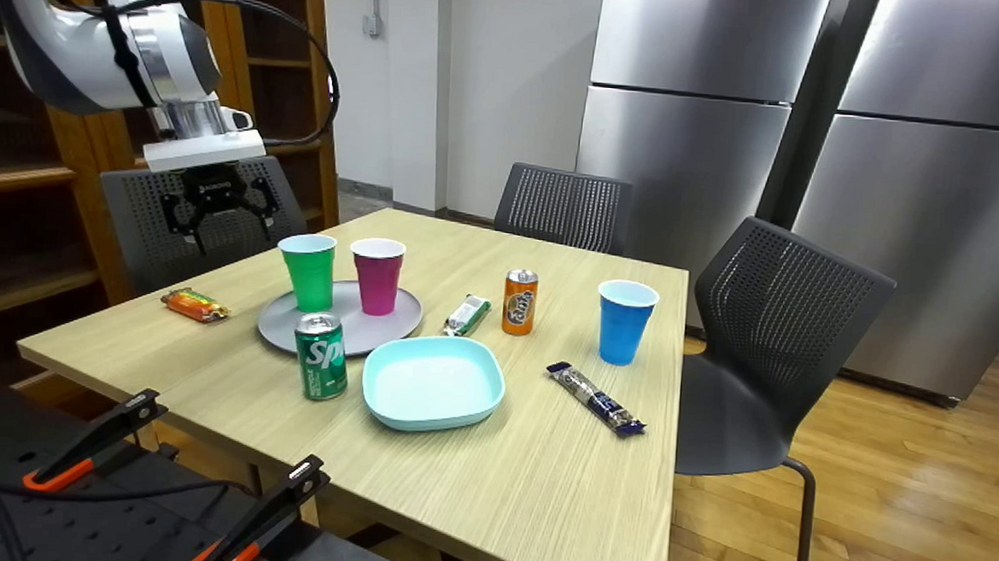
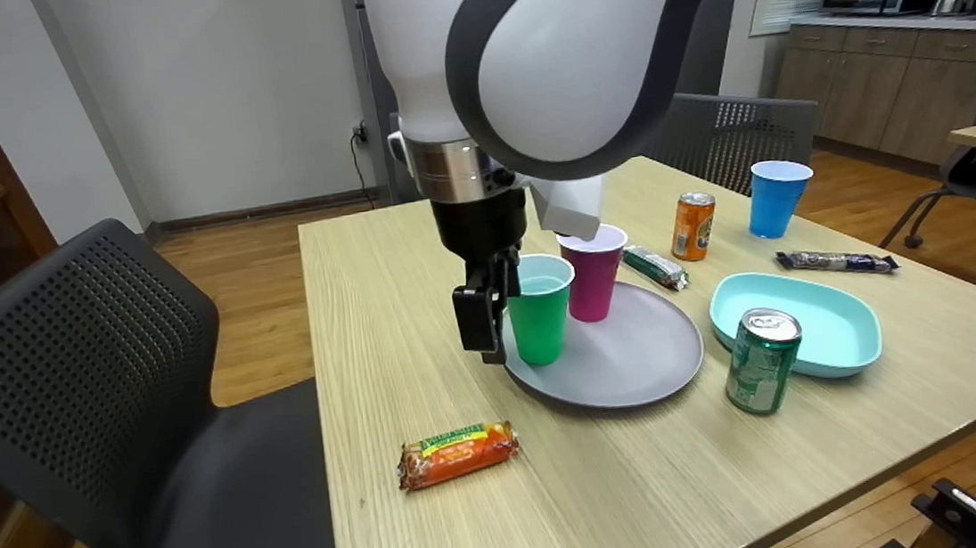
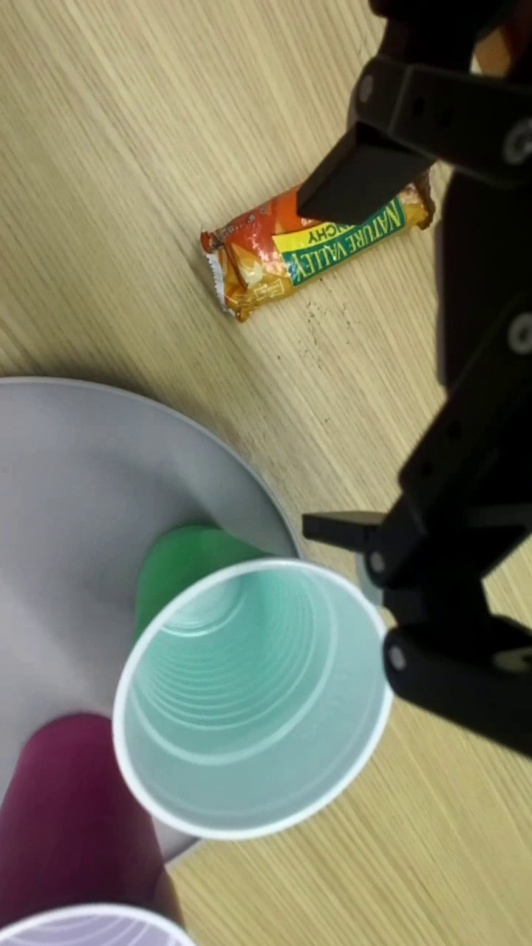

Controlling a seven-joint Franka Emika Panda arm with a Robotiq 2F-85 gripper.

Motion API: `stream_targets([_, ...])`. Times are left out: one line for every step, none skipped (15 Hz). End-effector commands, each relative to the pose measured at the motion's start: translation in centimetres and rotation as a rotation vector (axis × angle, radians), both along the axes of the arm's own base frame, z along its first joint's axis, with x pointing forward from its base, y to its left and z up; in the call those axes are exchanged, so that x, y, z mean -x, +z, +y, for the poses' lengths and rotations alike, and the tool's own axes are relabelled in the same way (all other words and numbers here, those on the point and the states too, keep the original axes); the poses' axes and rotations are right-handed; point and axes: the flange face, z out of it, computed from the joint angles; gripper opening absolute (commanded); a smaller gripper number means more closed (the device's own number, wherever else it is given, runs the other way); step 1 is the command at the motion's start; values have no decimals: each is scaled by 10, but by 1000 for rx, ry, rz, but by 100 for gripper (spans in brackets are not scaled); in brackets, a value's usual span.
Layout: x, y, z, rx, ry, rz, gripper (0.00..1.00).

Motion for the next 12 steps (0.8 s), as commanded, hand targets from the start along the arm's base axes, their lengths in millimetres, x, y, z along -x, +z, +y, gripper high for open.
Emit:
stream_targets([9, 1, 18, 8, 82, -3, 100])
stream_targets([11, -4, 22, 0, 96, 7, 100])
stream_targets([12, -7, 24, -8, 110, 18, 100])
stream_targets([12, -13, 26, -20, 127, 32, 100])
stream_targets([12, -18, 26, -26, 146, 46, 100])
stream_targets([11, -25, 26, -33, 176, 62, 100])
stream_targets([10, -32, 25, -35, 202, 74, 100])
stream_targets([10, -40, 25, -28, 229, 86, 100])
stream_targets([9, -47, 24, -24, 253, 98, 100])
stream_targets([8, -54, 24, -22, 281, 110, 100])
stream_targets([7, -60, 23, -16, 304, 116, 100])
stream_targets([6, -66, 23, -16, 327, 122, 100])
